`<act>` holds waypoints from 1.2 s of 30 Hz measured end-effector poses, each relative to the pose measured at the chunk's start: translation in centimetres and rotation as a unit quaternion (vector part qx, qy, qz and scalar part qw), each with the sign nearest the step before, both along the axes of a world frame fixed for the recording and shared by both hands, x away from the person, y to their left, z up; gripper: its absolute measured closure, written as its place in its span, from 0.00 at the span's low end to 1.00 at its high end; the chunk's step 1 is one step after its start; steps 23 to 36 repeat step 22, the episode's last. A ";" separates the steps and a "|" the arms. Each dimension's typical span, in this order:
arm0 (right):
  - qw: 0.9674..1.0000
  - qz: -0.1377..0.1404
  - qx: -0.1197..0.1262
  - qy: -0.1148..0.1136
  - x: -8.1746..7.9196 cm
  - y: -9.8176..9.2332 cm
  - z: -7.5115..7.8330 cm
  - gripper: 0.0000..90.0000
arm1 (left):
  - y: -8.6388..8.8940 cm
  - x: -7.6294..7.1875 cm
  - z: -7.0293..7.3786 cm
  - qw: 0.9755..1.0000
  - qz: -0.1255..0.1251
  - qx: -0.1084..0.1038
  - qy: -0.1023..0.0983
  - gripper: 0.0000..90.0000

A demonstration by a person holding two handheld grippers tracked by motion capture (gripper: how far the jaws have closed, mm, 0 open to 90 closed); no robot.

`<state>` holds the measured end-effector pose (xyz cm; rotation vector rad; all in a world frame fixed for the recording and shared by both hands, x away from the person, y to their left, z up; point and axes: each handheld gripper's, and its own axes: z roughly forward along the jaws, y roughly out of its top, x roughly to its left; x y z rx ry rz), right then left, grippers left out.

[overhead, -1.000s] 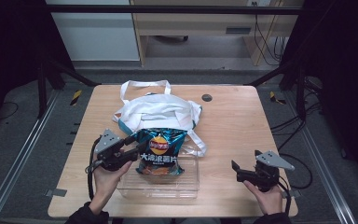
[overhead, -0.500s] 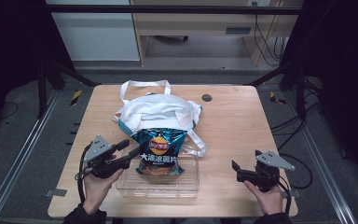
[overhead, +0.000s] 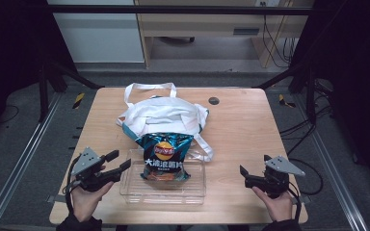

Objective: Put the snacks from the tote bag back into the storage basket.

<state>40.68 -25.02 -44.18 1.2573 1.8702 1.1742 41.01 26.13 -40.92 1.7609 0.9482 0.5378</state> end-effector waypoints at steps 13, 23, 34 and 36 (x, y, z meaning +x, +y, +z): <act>1.000 -0.004 -0.002 0.001 0.0 -0.1 0.0 0.06 | 3.6 0.2 -2.7 0.999 0.047 0.003 0.015 0.46; 1.000 -0.008 -0.007 0.004 0.1 -0.1 -0.1 0.06 | 4.2 1.1 -3.8 0.997 0.059 0.030 0.026 0.47; 1.000 -0.008 -0.007 0.004 0.1 -0.1 -0.1 0.06 | 4.2 1.1 -3.8 0.997 0.059 0.030 0.026 0.47; 1.000 -0.008 -0.007 0.004 0.1 -0.1 -0.1 0.06 | 4.2 1.1 -3.8 0.997 0.059 0.030 0.026 0.47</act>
